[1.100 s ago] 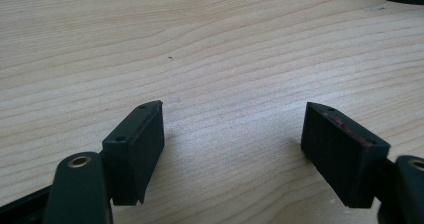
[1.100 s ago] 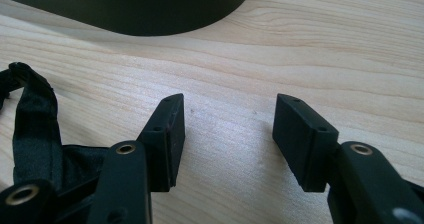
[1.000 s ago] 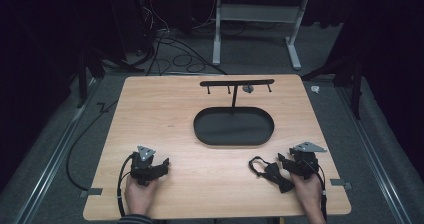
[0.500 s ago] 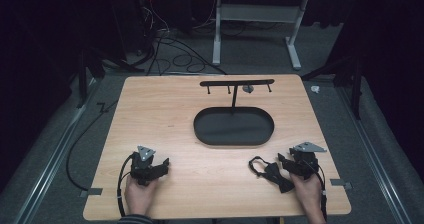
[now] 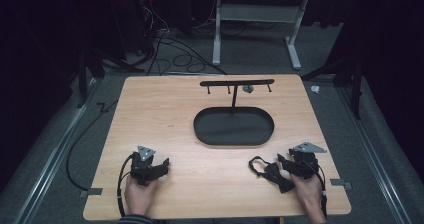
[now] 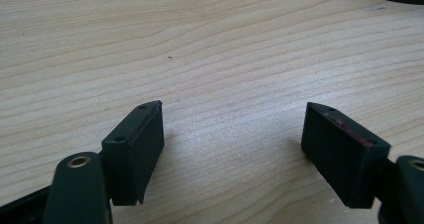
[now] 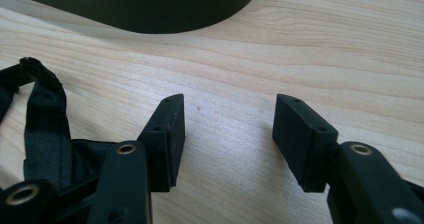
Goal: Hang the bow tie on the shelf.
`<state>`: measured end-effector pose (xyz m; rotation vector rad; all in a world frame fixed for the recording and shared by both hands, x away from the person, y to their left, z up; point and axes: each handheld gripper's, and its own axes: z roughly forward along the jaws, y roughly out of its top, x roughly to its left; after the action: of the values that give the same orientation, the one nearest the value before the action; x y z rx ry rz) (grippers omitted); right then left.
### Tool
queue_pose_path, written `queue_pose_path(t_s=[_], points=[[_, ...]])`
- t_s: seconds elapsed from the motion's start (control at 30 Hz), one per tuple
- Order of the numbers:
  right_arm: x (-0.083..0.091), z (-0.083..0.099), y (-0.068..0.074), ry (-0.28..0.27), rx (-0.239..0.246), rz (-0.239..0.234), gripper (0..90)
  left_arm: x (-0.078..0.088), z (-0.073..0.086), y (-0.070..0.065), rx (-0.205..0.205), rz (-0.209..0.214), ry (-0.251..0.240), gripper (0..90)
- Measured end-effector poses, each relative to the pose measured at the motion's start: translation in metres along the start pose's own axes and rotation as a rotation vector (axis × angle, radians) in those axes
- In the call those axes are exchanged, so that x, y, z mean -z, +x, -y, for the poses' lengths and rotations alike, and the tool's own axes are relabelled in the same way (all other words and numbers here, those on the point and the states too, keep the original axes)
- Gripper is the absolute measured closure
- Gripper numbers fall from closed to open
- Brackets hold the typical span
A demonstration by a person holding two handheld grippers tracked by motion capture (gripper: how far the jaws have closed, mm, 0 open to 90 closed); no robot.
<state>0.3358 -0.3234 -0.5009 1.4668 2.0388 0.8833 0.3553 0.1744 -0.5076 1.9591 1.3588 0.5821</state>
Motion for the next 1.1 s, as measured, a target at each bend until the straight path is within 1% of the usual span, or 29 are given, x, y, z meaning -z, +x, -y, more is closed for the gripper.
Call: queue_pose_path(t_s=[0.1, 0.2, 0.27, 0.33, 0.47, 0.57, 0.67, 0.7, 0.77, 0.9, 0.97, 1.0, 1.1], points=[[0.001, -0.001, -0.001, 0.005, -0.011, -0.016, 51.1, 0.0, 0.0, 0.0, 0.0, 0.0, 0.0, 25.4], [0.006, -0.004, 0.0, -0.013, -0.018, -0.029, 52.0, 0.0, 0.0, 0.0, 0.0, 0.0, 0.0, 25.4], [0.01, -0.006, 0.001, -0.027, -0.018, -0.046, 52.8, 0.0, 0.0, 0.0, 0.0, 0.0, 0.0, 25.4], [0.012, -0.007, 0.003, -0.031, -0.017, -0.054, 53.1, 0.0, 0.0, 0.0, 0.0, 0.0, 0.0, 25.4], [0.017, -0.012, 0.009, -0.037, -0.007, -0.085, 55.4, 0.0, 0.0, 0.0, 0.0, 0.0, 0.0, 25.4], [0.019, -0.014, 0.011, -0.038, -0.003, -0.087, 57.1, 0.0, 0.0, 0.0, 0.0, 0.001, 0.001, 25.4], [0.021, -0.016, 0.015, -0.041, 0.002, -0.101, 57.8, 0.0, 0.0, 0.0, 0.0, 0.0, 0.0, 25.4], [0.022, -0.019, 0.018, -0.039, 0.011, -0.113, 58.2, 0.0, 0.0, 0.0, 0.0, 0.001, 0.001, 25.4], [0.022, -0.02, 0.02, -0.037, 0.014, -0.119, 58.4, 0.0, 0.0, 0.0, 0.0, 0.001, 0.001, 25.4], [0.023, -0.025, 0.028, -0.033, 0.043, -0.144, 59.2, 0.0, 0.0, 0.0, 0.0, 0.001, 0.001, 25.4], [0.023, -0.026, 0.03, -0.034, 0.046, -0.147, 59.4, 0.0, 0.0, 0.0, 0.0, 0.001, 0.0, 25.4], [0.022, -0.027, 0.031, -0.032, 0.054, -0.153, 59.6, 0.0, 0.0, 0.0, 0.0, 0.002, 0.001, 25.4], [0.02, -0.028, 0.036, -0.02, 0.055, -0.171, 60.3, 0.0, 0.0, 0.0, 0.0, 0.0, 0.0, 25.4]])
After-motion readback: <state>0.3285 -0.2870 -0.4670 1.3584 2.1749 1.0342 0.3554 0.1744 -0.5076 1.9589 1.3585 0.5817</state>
